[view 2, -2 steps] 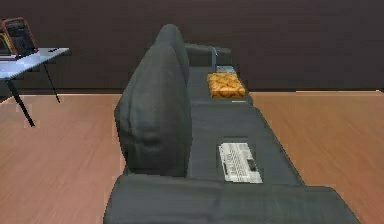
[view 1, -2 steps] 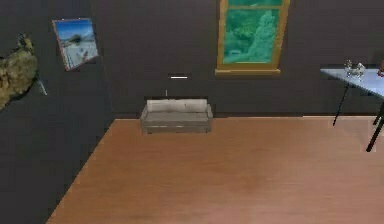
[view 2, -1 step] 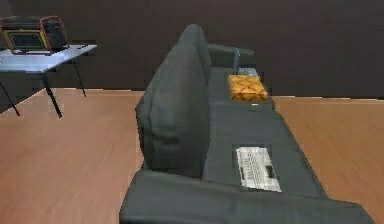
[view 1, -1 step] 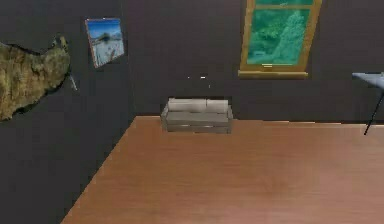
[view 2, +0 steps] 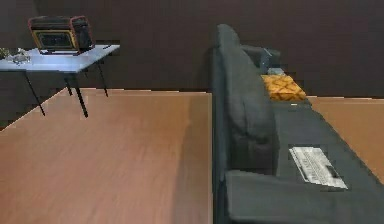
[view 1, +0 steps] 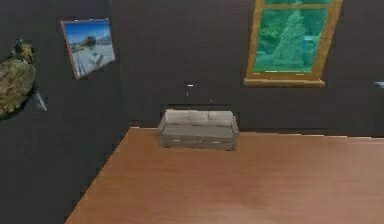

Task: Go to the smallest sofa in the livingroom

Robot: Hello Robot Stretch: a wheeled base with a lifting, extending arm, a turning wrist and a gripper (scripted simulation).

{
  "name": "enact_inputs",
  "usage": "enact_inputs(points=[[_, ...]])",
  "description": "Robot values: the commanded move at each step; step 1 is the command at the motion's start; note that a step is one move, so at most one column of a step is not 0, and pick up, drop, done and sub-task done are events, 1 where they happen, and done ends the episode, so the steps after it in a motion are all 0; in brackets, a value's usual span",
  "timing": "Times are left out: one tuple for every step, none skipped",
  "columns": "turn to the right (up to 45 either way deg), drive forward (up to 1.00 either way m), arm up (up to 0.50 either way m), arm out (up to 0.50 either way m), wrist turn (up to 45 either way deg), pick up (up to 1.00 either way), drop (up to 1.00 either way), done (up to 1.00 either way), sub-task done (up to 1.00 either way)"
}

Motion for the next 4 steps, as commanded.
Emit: enact_inputs(points=[[3.0, 0.0, 0.0, 0.0, 0.0, 0.0, 0.0, 0.0, 0.0], [-45.0, 0.0, 0.0, 0.0, 0.0, 0.0, 0.0, 0.0, 0.0], [-42.0, 0.0, 0.0, 0.0, 0.0, 0.0, 0.0, 0.0, 0.0], [0.0, 0.15, 0.0, 0.0, 0.0, 0.0, 0.0, 0.0, 0.0]])
